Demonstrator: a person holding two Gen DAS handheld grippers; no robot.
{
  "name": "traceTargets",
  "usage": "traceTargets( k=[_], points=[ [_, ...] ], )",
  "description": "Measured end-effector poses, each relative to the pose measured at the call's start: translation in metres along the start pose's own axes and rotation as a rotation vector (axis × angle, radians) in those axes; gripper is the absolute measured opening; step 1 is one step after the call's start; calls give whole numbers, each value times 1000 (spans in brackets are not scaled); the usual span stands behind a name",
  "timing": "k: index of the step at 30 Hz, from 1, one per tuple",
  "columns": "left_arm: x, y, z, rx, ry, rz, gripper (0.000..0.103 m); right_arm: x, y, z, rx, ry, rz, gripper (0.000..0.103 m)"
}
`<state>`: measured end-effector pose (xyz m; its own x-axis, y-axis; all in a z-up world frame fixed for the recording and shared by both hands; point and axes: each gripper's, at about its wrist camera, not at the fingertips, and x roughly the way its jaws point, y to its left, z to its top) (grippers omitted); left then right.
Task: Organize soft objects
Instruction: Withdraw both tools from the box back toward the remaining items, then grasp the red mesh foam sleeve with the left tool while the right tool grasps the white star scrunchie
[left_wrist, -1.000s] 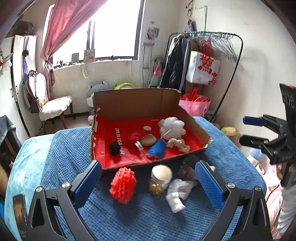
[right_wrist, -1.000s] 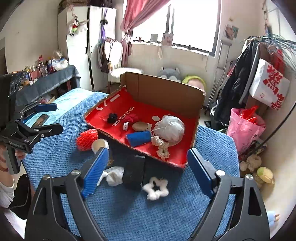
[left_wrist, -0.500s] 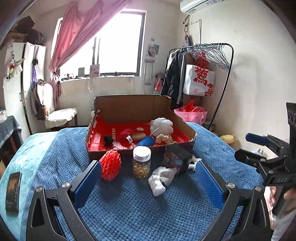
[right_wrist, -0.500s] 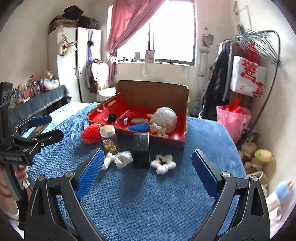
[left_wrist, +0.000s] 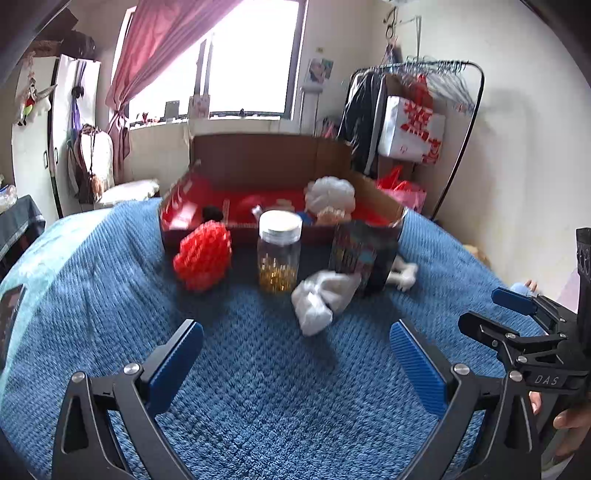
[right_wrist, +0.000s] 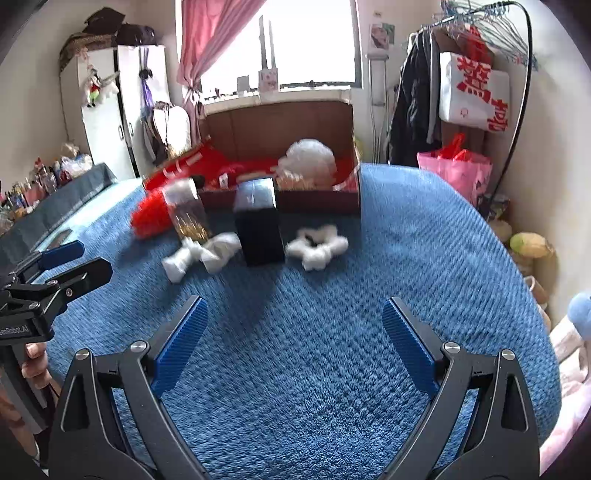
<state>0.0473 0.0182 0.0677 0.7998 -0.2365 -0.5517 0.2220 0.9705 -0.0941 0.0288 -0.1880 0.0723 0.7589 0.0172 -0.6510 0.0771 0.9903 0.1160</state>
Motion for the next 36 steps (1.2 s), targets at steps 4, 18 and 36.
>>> traceTargets(
  k=[4, 18, 36],
  points=[
    [13, 1, -9, -6, 43, 6, 103, 13, -1, -10, 4, 36, -8, 97],
    [28, 4, -12, -9, 91, 31, 103, 33, -4, -19, 19, 96, -6, 97],
    [77, 57, 49, 43, 187, 111, 103, 90, -32, 30, -57, 229, -27, 96]
  ],
)
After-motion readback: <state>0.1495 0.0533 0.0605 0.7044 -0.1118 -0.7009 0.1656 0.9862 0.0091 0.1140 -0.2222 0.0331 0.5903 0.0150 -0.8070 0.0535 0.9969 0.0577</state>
